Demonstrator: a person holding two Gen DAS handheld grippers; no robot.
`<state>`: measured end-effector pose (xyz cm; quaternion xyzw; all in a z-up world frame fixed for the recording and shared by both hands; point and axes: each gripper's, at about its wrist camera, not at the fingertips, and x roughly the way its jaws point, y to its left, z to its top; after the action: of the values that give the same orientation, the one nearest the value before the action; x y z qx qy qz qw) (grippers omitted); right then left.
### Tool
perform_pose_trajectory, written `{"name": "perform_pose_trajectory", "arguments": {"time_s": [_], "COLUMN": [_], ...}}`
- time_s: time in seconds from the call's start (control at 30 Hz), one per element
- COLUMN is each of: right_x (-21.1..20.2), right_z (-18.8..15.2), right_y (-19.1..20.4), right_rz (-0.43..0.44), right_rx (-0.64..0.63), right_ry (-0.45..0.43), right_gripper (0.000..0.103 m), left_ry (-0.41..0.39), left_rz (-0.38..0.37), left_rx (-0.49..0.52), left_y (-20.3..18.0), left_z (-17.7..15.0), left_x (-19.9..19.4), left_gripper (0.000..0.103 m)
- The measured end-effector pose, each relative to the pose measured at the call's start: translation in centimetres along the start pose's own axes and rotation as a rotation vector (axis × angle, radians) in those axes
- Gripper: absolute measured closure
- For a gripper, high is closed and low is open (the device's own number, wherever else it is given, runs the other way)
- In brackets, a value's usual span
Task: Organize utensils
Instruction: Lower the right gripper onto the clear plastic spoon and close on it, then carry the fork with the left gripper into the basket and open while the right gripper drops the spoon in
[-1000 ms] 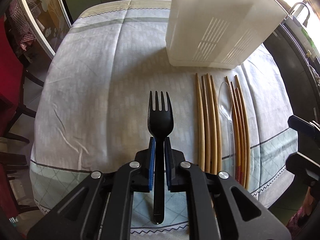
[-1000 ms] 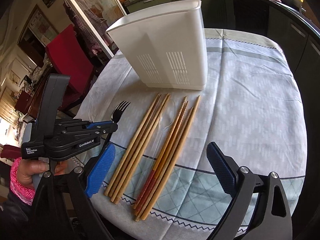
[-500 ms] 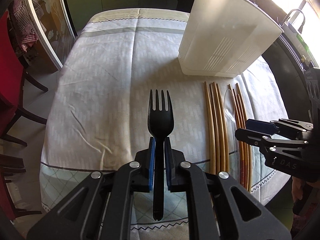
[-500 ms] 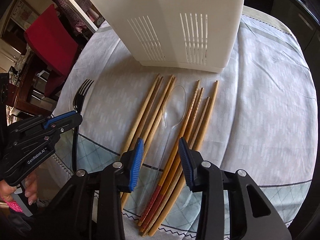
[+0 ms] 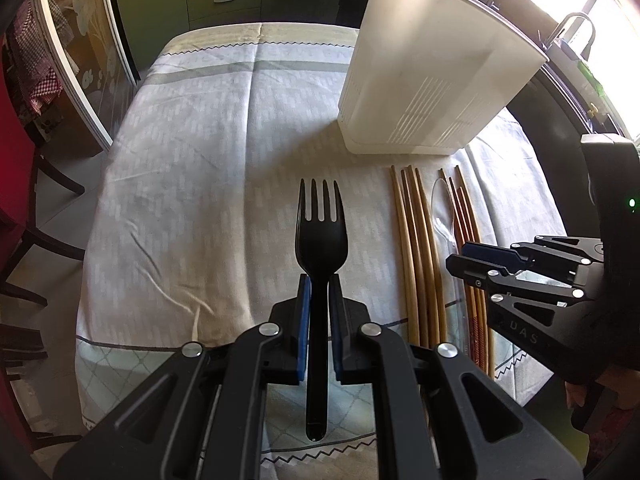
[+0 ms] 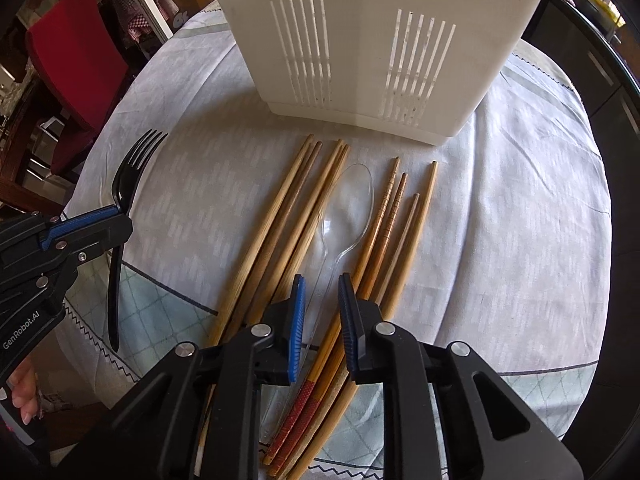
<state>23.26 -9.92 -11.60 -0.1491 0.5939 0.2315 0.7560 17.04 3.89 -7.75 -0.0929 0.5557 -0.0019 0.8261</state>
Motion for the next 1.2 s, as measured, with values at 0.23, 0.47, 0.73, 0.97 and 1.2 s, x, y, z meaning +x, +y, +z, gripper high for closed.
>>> {"name": "perform_pose_trajectory", "arguments": {"time_s": [0.23, 0.47, 0.73, 0.97, 1.2], "right_x": [0.8, 1.0, -2.9, -9.3, -13.3], "right_z": [0.1, 0.0, -0.8, -2.0, -3.6], "right_y": [0.4, 0.8, -1.5, -3.9, -7.2], "right_rz": [-0.017, -0.012, 0.164, 0.271, 0.288], "right_rx": [0.001, 0.008, 0.054, 0.071, 0.108], "right_ry": [0.015, -0.044, -0.177, -0.407, -0.554], "right_gripper": [0.089, 0.09, 0.093, 0.093, 0.093], "left_ry": [-0.005, -0.025, -0.124, -0.359, -0.664], "left_rz": [0.0, -0.002, -0.028, -0.113, -0.165], "left_rx": [0.008, 0.015, 0.04, 0.085, 0.086], "left_y": [-0.1, -0.5, -1.6, -4.5, -7.7], "left_z": [-0.1, 0.1, 1.0, 5.0, 11.3], "left_x": [-0.2, -1.1, -5.8, -13.2, -16.0], "left_gripper": [0.094, 0.094, 0.094, 0.094, 0.094]}}
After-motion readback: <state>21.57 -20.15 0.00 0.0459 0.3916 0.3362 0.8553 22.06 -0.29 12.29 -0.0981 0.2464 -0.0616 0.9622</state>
